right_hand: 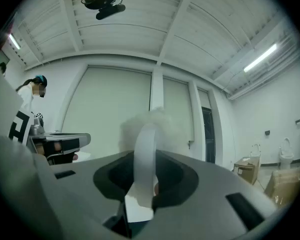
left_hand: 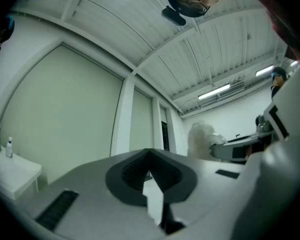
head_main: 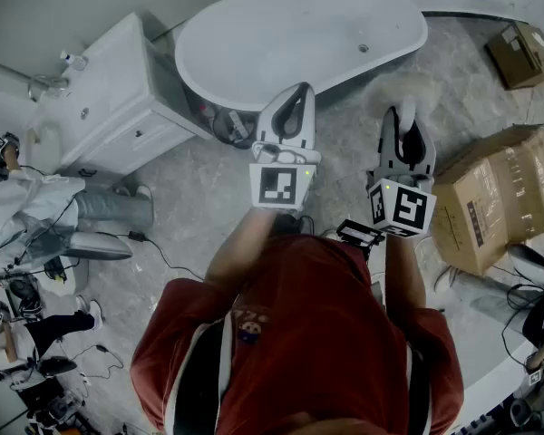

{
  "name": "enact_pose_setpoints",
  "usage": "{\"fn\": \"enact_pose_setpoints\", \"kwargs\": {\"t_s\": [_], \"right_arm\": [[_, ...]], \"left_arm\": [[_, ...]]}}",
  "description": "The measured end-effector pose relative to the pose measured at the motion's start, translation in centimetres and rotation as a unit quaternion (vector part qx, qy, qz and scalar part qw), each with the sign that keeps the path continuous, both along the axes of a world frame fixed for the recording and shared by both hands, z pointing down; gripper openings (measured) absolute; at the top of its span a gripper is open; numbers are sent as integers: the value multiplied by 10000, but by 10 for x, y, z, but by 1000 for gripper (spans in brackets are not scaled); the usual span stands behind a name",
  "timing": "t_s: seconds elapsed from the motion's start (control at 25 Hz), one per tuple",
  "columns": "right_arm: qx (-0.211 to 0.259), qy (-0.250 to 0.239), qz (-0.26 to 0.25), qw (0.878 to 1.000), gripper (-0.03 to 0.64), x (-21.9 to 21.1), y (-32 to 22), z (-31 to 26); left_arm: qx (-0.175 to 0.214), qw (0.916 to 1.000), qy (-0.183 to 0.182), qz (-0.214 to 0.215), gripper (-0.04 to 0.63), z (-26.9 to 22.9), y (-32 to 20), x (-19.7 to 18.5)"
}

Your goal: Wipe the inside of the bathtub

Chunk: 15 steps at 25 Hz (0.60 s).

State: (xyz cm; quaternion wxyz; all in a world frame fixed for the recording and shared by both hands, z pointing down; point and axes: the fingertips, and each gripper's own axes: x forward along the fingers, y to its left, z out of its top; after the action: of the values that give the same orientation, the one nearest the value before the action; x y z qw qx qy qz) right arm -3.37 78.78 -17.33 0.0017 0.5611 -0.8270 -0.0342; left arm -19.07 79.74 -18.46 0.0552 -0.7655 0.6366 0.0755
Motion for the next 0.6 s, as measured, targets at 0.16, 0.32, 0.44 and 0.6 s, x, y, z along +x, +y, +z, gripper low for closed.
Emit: {"fn": "enact_pose_setpoints", "kwargs": {"t_s": [0.16, 0.32, 0.44, 0.6], "right_arm": [[-42, -29, -59, 10000, 100, -1, 5, 0], [-42, -4, -84, 10000, 100, -19, 0, 2], [-41, -48, -62, 10000, 100, -32, -10, 6], [-77, -155, 75, 9998, 100, -49, -29, 12]], "left_arm": [[-33, 10000, 20, -37, 17, -2, 7, 0], [48, 10000, -9, -26, 17, -3, 2, -14], [51, 10000, -22, 24, 17, 1, -8, -25], [23, 9999, -13, 113, 17, 6, -28, -46]]}}
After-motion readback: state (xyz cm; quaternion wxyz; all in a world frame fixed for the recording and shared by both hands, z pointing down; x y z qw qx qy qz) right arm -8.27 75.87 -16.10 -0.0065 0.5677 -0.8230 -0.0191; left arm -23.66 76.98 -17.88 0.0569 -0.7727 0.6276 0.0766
